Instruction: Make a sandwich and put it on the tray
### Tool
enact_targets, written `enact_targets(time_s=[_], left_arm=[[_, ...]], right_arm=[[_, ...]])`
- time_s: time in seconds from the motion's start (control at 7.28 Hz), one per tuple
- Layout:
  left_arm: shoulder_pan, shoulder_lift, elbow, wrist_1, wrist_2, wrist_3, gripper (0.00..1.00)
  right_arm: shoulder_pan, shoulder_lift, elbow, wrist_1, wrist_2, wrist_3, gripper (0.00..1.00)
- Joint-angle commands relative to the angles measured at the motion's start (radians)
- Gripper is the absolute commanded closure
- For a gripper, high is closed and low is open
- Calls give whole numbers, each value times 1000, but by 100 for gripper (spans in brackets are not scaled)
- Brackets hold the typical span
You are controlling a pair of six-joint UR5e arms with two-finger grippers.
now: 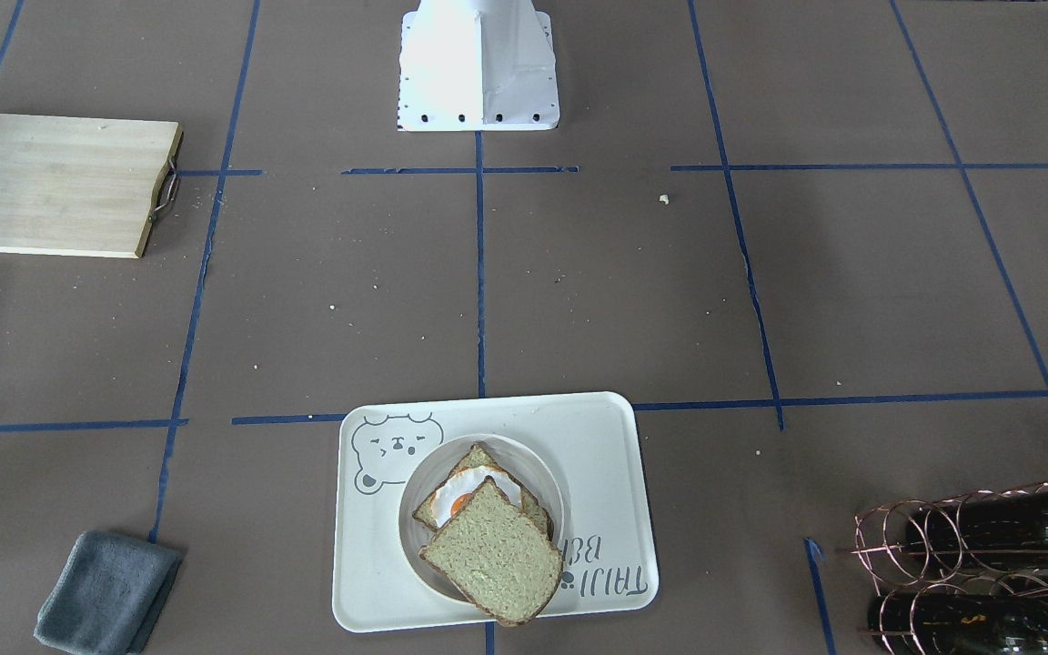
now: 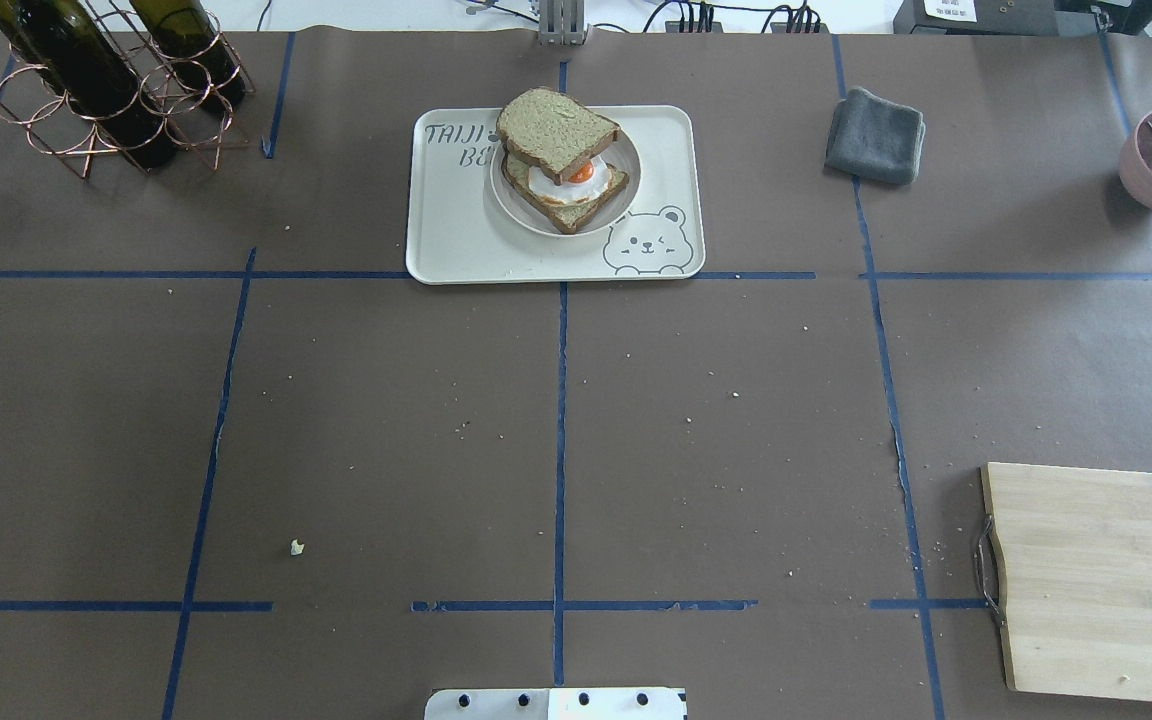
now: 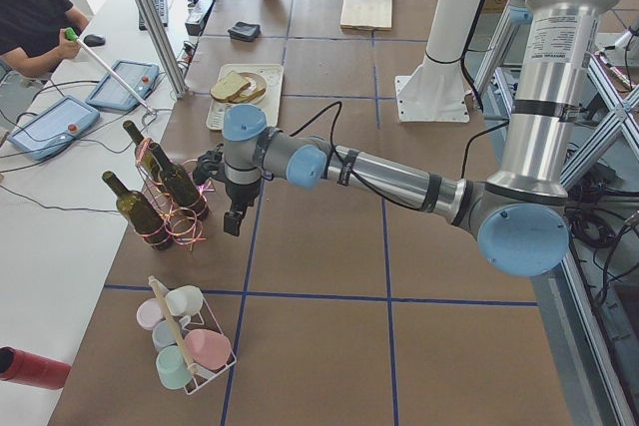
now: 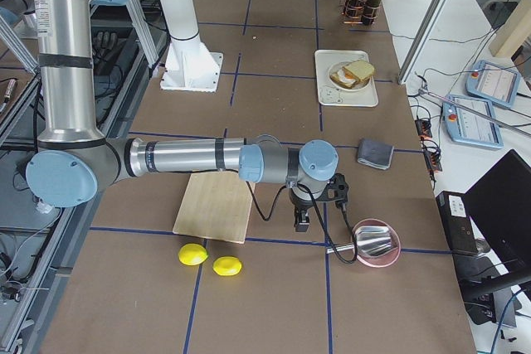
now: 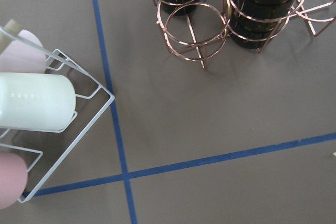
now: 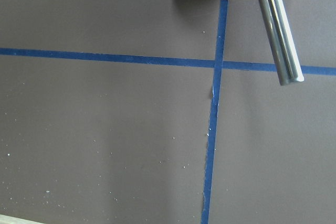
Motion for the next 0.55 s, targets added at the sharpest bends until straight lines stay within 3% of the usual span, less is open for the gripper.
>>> enact_targets(time_s=[0.0, 0.14, 0.27, 0.41], left_arm=[[-98, 9, -1, 186, -14, 248, 0], [-115, 14, 32, 252, -84, 307, 0], [-112, 68, 52, 225, -168, 309, 0], [-112, 81, 58, 198, -169, 306, 0]], right_arm=[[19, -24, -4, 1, 36, -6, 0], [20, -24, -7, -1, 37, -5, 0], [26, -34, -6, 1, 37, -5, 0], [35, -43, -3, 1, 37, -5, 0]])
